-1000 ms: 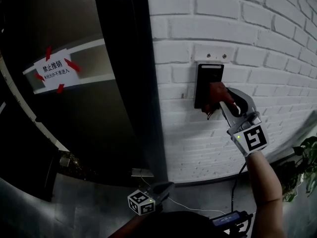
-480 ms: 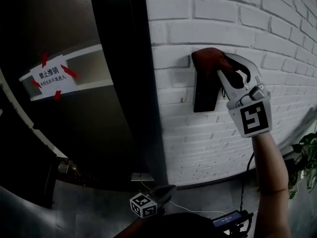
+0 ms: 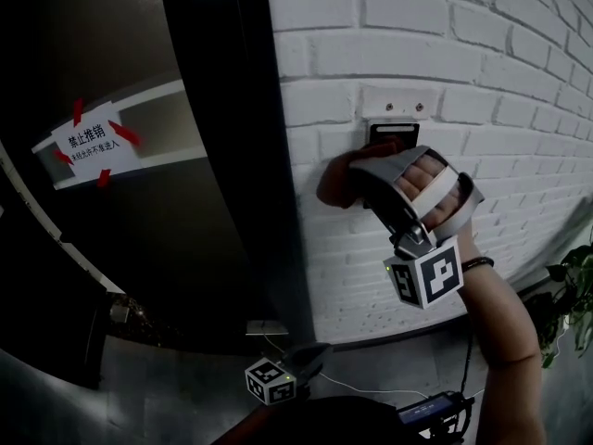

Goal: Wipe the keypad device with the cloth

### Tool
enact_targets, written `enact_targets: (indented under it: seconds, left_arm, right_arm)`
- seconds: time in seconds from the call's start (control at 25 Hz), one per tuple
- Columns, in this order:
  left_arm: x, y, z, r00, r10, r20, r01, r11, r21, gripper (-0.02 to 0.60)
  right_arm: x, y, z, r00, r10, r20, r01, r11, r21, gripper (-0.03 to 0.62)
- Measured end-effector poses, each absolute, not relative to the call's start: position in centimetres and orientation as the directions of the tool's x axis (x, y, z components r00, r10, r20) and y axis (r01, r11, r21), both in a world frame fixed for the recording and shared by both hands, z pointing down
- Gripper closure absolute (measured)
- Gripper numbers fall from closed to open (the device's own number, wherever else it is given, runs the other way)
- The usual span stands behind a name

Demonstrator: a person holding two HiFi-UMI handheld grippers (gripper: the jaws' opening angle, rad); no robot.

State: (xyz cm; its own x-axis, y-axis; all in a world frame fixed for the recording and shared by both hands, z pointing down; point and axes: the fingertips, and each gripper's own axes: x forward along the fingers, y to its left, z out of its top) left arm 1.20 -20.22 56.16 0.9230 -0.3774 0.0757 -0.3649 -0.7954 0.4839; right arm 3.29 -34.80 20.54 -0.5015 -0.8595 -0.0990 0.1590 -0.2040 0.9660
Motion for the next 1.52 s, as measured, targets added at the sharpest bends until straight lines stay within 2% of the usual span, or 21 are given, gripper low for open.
enact_targets:
  seconds: [0.32, 0.48, 0.6, 0.68, 0.76, 0.92, 1.04, 1.32, 1.52]
  left_arm:
    - [1.5, -20.2, 56.3, 0.929, -0.360, 0.090, -0.356, -0.800, 0.483, 0.578]
    - [1.6, -20.3, 56.6, 0.930, -0.356, 0.094, -0.356, -0.805, 0.474, 0.578]
    - [1.6, -20.1, 56.7, 0.930, -0.354, 0.098, -0.356, -0.804, 0.476, 0.577]
    - [1.6, -20.1, 56.6, 0.930, -0.355, 0.095, -0.355, -0.803, 0.478, 0.578]
    - [1.5, -20.2, 56.7, 0.929, -0.359, 0.094, -0.359, -0.802, 0.477, 0.577]
    - [1.9, -19.9, 56.5, 0.933, -0.348, 0.094, -0.348, -0.801, 0.487, 0.578]
    - [2.1, -20.0, 56.4, 0.934, -0.345, 0.092, -0.345, -0.803, 0.486, 0.578]
    - [2.0, -20.1, 56.3, 0.932, -0.349, 0.093, -0.349, -0.803, 0.482, 0.578]
    - [2.1, -20.0, 56.4, 0.933, -0.346, 0.097, -0.347, -0.801, 0.487, 0.577]
  right_arm:
    - [5.0, -33.9, 30.3, -0.535, -0.841, 0.082, 0.284, -0.088, 0.955, 0.516]
    - [8.1, -33.9, 31.0, -0.497, -0.864, 0.083, 0.284, -0.071, 0.956, 0.510]
    - [10.4, -34.2, 31.3, -0.442, -0.895, 0.063, 0.376, -0.121, 0.919, 0.508]
    - [11.8, -34.5, 30.5, -0.416, -0.909, 0.028, 0.389, -0.150, 0.909, 0.508]
    - [13.2, -34.8, 28.5, -0.401, -0.916, -0.031, 0.305, -0.166, 0.938, 0.500]
    - [13.9, -33.9, 21.2, -0.417, -0.880, -0.225, -0.021, -0.238, 0.971, 0.500]
    - [13.1, -33.8, 17.1, -0.428, -0.858, -0.282, -0.169, -0.231, 0.958, 0.500]
    - [10.3, -34.5, 11.0, -0.416, -0.839, -0.351, -0.287, -0.246, 0.926, 0.505]
    - [7.9, -34.3, 14.5, -0.459, -0.836, -0.300, -0.115, -0.279, 0.953, 0.523]
